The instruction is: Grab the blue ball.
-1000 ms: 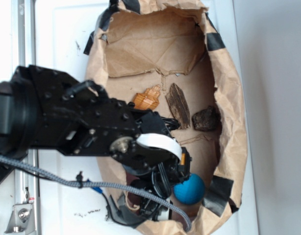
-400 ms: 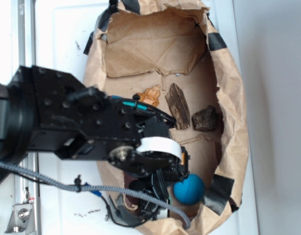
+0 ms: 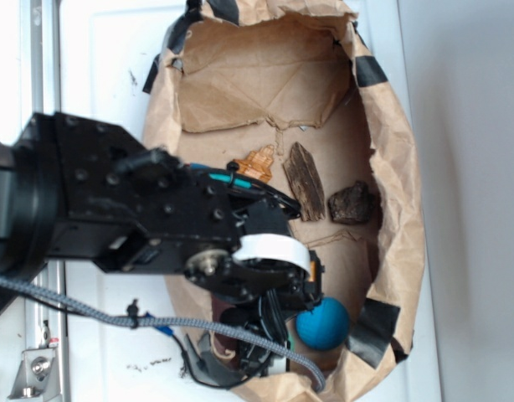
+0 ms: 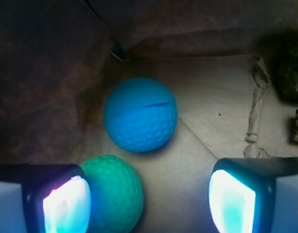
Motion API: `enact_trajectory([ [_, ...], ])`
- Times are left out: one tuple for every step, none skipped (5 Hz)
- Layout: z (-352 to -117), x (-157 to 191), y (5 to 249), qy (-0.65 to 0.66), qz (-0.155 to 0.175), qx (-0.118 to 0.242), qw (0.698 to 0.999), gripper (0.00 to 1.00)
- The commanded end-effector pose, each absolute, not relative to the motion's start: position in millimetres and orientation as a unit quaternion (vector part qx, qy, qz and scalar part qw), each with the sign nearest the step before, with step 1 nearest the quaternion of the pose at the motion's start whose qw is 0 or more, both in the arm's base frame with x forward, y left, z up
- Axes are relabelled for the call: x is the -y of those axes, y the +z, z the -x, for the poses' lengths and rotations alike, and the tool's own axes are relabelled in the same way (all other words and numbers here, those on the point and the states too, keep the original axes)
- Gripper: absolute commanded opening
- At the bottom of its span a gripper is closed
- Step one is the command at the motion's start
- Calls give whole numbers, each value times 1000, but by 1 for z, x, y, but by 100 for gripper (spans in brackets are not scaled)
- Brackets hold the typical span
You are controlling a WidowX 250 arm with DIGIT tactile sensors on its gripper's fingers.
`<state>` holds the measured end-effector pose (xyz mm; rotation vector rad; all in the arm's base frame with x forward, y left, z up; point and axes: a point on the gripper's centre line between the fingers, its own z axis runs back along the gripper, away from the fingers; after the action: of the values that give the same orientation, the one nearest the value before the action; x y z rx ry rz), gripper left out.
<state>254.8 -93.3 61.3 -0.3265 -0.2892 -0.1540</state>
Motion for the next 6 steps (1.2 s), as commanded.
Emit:
enact_trajectory([
  [-274,89,87,-62,138,230,961,100],
  [-284,85,83,-61,131,229,963,100],
  [-292,85,75,-62,132,221,964,100],
  [-300,89,65,-67,136,216,965,100],
  [-313,103,50,-90,161,208,961,100],
  [-319,108,33,-89,169,200,961,100],
])
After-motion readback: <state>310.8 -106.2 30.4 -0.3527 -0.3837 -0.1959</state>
